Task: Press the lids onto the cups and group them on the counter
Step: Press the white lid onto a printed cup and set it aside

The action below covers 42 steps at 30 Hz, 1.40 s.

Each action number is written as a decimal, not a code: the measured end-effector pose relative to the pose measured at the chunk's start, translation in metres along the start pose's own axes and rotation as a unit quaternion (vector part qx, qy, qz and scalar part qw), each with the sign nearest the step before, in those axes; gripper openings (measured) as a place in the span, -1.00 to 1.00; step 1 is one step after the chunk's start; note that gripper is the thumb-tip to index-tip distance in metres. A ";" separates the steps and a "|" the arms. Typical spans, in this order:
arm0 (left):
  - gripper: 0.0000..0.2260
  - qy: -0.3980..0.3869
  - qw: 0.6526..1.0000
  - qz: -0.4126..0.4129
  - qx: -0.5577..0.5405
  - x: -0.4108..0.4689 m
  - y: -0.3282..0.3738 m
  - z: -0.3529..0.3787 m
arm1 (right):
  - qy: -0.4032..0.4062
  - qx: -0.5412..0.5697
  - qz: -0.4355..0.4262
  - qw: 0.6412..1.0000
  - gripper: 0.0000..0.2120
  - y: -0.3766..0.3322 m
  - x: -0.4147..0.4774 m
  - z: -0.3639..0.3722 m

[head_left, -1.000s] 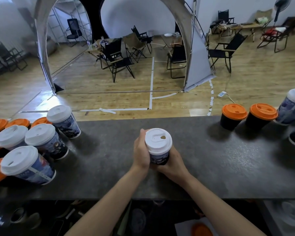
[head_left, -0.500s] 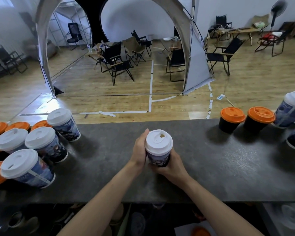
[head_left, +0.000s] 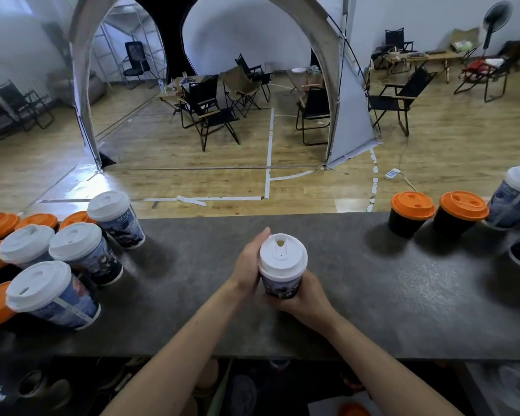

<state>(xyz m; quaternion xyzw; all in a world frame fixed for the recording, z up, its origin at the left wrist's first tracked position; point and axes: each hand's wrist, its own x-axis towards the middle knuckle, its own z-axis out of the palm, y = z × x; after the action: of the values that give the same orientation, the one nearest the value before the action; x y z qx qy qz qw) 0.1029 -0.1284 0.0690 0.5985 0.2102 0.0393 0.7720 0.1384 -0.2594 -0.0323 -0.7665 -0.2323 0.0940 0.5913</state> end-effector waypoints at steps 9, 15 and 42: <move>-0.58 0.029 0.999 -0.008 -0.021 -0.003 -0.002 0.007 | 0.035 0.017 -0.005 0.999 -0.22 -0.002 0.001 -0.002; -0.63 0.122 0.990 0.050 -0.044 0.000 -0.012 0.005 | 0.027 0.012 0.000 1.000 -0.24 -0.002 0.000 0.003; -0.60 0.042 0.999 0.017 0.008 0.001 -0.002 0.012 | 0.039 0.037 0.005 0.999 -0.23 -0.005 0.000 0.001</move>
<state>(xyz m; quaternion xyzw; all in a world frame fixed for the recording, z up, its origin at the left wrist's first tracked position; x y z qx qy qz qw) 0.1074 -0.1392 0.0691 0.6057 0.2327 0.0756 0.7572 0.1371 -0.2577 -0.0281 -0.7481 -0.2021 0.0756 0.6275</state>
